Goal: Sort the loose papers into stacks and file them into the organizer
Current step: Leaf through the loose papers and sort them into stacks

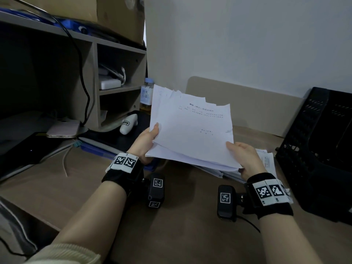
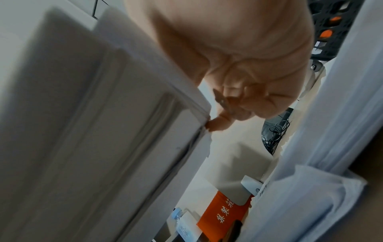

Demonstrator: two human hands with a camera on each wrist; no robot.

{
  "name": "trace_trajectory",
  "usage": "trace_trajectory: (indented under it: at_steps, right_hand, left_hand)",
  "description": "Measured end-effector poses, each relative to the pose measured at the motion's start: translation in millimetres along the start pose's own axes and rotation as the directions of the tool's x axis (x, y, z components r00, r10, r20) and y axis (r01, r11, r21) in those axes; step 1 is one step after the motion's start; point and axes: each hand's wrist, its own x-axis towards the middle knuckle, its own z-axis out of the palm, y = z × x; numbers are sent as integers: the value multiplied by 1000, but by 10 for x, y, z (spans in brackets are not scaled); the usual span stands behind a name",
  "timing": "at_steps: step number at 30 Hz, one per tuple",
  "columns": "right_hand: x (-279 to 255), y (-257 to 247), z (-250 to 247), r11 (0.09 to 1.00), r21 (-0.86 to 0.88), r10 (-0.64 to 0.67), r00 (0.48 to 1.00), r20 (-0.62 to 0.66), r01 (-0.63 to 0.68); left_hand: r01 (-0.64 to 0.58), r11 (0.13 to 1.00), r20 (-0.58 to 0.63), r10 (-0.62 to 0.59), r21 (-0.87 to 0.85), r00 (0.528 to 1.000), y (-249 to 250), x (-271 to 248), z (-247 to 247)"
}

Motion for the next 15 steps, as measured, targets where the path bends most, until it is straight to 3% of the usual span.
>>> trace_trajectory:
  at_steps: [4, 15]
  right_hand:
    - [2, 11, -1, 998, -50, -28, 999, -36, 27]
    - [0, 33, 27, 996, 37, -71, 990, -124, 76]
  left_hand:
    - [0, 1000, 2, 0, -24, 1000, -2, -13, 7]
    - [-16, 1000, -36, 17, 20, 999, -59, 54, -50]
